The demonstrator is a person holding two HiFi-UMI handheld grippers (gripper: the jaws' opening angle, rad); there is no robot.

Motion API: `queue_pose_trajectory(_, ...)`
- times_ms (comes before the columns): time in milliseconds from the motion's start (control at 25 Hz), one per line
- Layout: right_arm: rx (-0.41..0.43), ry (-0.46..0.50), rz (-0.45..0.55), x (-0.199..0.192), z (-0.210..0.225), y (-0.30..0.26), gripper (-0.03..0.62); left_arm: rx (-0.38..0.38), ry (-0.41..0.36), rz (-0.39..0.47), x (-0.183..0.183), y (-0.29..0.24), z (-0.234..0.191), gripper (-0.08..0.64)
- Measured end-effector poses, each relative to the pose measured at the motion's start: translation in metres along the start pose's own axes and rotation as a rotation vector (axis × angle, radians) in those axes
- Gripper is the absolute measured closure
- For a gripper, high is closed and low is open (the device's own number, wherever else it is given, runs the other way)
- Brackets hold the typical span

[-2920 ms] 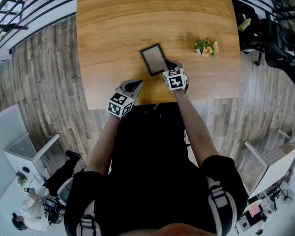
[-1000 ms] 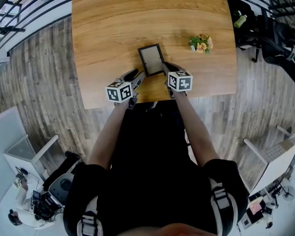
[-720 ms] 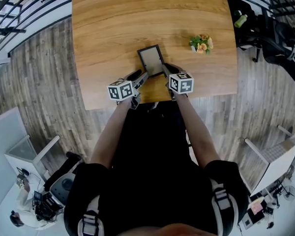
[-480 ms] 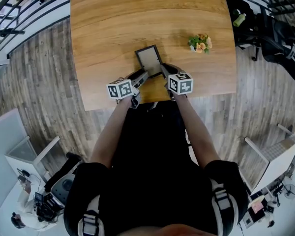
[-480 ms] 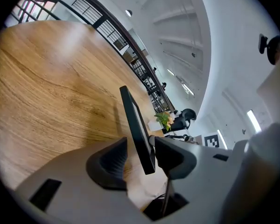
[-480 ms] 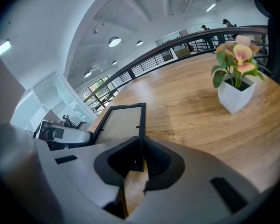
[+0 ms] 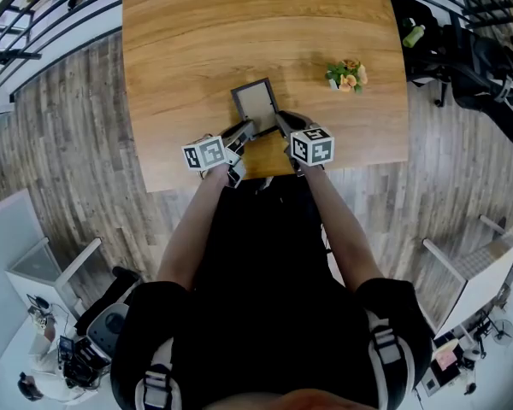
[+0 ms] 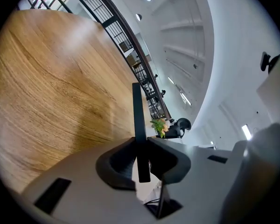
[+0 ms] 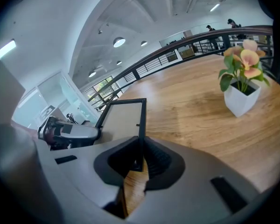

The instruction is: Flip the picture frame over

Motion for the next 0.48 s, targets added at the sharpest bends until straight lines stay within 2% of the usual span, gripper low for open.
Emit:
queue_pose_trajectory(120,0.0,0.005,0.007,0.0013,-0.0004,0.0014,0.54,-0.01,0.028,0.015,0.0017,-0.0008,0.0016,0.472)
queue_pose_trajectory(360,-0.009,0.083,0.007,-0.0019,-0.0025,0.0029,0.528,-0.009,0.042,0.031,0.0028,-0.0004,0.0023,0.476)
queue_pose_trajectory(480,-0.01,0.115,0.008,-0.0009,-0.0026,0.0051,0.499,0.008,0.044,0.032,0.0033,0.0005,-0.0005,0.476)
Point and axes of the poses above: the fingertips, and each gripper's own axes: y backward along the fingers, z to its right, x out of its top, the point moved 4 cm from there along y, backward along the fingers, and after that the axes turned 13 degrees about z, right-handed, at the moved point
